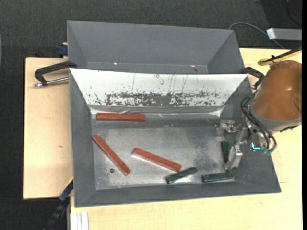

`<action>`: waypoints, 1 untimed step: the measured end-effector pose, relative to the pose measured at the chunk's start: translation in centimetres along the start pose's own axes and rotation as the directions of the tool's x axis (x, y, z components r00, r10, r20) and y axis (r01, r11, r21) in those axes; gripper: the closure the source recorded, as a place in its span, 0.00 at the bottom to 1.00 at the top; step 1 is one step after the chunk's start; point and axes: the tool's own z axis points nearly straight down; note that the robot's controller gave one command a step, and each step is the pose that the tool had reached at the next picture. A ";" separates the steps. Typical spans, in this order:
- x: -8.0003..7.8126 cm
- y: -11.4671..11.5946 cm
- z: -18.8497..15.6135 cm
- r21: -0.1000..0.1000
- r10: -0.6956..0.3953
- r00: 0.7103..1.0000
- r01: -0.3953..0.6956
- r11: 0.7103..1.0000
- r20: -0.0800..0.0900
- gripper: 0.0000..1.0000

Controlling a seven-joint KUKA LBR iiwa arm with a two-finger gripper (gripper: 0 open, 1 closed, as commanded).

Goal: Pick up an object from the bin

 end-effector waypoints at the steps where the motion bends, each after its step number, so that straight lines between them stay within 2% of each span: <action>1: -0.2 0.1 -0.4 0.001 -0.002 1.000 0.002 1.000 0.007 0.00</action>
Offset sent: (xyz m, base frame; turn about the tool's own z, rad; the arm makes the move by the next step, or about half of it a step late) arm -0.0064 -0.0036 -0.0543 0.1974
